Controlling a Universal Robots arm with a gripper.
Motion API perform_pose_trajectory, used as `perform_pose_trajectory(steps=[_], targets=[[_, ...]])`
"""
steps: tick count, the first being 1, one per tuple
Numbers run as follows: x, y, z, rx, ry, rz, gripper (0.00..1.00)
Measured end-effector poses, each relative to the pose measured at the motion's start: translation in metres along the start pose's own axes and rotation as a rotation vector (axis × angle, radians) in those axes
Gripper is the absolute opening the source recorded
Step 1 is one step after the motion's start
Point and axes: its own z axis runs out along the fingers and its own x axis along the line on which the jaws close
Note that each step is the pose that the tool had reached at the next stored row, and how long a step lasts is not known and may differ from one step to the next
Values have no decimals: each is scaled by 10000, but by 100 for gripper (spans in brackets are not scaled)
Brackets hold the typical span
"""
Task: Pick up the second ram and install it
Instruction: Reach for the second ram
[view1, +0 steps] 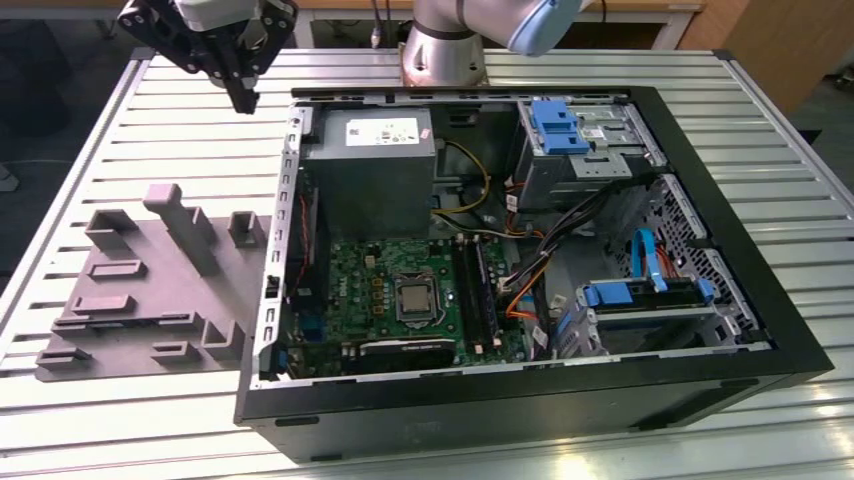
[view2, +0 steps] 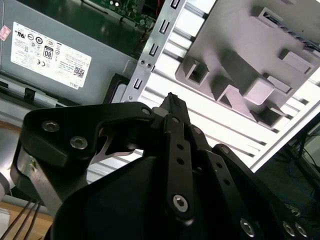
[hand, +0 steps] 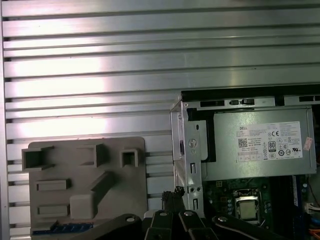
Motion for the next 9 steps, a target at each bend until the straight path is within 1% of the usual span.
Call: perform_pose_trajectory(steps=[9], targets=[[71,-15,-1,0,0,0,11]])
